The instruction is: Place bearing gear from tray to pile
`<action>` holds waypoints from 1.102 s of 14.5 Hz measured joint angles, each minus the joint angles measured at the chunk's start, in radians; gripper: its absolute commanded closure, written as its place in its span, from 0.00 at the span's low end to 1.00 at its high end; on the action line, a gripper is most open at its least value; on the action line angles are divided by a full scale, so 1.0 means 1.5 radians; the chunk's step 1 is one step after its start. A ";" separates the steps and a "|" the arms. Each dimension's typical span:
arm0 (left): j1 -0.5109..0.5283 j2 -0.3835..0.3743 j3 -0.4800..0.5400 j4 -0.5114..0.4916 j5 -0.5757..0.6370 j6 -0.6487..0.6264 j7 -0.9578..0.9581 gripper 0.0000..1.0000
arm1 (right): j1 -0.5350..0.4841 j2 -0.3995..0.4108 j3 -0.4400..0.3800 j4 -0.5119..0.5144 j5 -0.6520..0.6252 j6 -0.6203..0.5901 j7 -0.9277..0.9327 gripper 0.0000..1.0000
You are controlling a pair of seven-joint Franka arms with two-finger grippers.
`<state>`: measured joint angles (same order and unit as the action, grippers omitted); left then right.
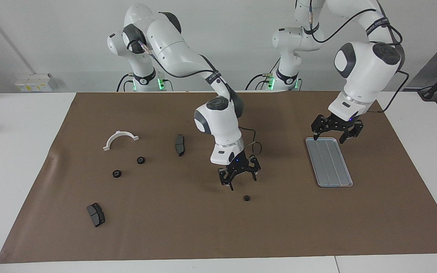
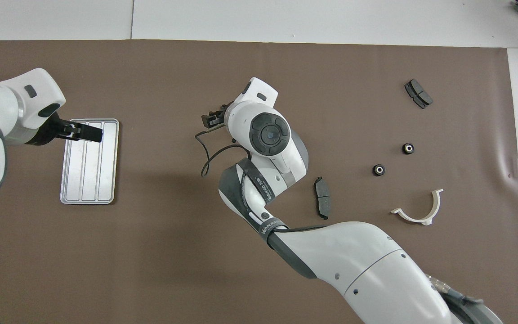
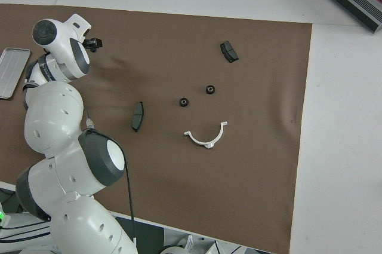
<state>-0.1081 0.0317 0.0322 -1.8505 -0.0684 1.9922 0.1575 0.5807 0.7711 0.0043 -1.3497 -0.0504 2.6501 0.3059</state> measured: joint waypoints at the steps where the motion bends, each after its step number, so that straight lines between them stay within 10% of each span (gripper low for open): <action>1: 0.012 -0.012 0.000 0.007 0.000 -0.017 0.006 0.00 | 0.000 0.009 0.000 0.000 -0.013 0.011 0.000 0.01; 5: 0.027 -0.026 0.001 0.089 0.000 -0.115 0.010 0.00 | 0.000 0.049 -0.001 0.032 -0.021 0.031 -0.020 0.47; 13: 0.029 -0.014 0.000 0.175 0.003 -0.238 0.010 0.00 | 0.007 0.099 -0.001 0.083 -0.036 0.036 -0.024 0.52; 16: 0.030 -0.012 0.000 0.175 0.012 -0.242 0.010 0.00 | 0.008 0.106 -0.003 0.085 -0.037 0.046 -0.024 0.83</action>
<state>-0.0623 0.0136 0.0326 -1.5873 -0.0508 1.6300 0.1728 0.5923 0.9309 -0.0002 -1.2215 -0.1063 2.7192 0.2699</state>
